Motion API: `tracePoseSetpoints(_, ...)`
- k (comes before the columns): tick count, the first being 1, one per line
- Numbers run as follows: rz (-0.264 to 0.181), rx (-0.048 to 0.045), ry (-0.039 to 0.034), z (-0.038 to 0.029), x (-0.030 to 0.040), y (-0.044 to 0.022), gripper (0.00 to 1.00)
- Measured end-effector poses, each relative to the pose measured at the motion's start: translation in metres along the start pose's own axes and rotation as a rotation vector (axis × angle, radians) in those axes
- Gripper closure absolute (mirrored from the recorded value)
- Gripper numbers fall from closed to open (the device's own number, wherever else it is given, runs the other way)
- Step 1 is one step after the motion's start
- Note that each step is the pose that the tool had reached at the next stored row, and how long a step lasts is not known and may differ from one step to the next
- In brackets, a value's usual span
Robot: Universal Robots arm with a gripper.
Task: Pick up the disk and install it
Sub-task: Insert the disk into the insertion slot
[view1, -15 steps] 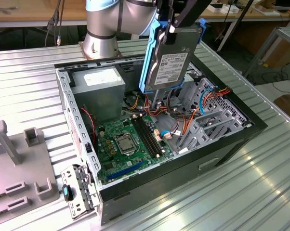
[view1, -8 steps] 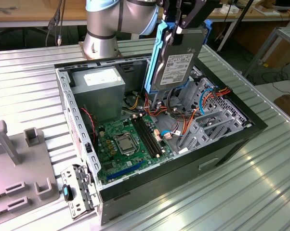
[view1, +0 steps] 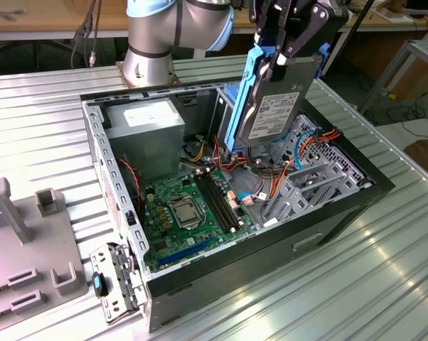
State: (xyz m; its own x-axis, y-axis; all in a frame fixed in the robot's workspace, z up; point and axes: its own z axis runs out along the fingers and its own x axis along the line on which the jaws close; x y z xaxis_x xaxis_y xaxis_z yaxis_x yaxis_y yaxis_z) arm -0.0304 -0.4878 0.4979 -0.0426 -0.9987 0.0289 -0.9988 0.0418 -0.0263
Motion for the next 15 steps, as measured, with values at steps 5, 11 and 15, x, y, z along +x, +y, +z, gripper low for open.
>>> tracePoseSetpoints(5, 0.000, 0.0000, 0.0001, 0.0015, 0.0163, -0.0040, 0.63)
tracePoseSetpoints(11, 0.000, 0.0000, 0.0005, 0.0036, 0.0360, -0.0096, 0.63)
tracePoseSetpoints(15, -0.018, 0.0005, 0.0000, 0.0058, 0.0366, -0.0183, 0.63)
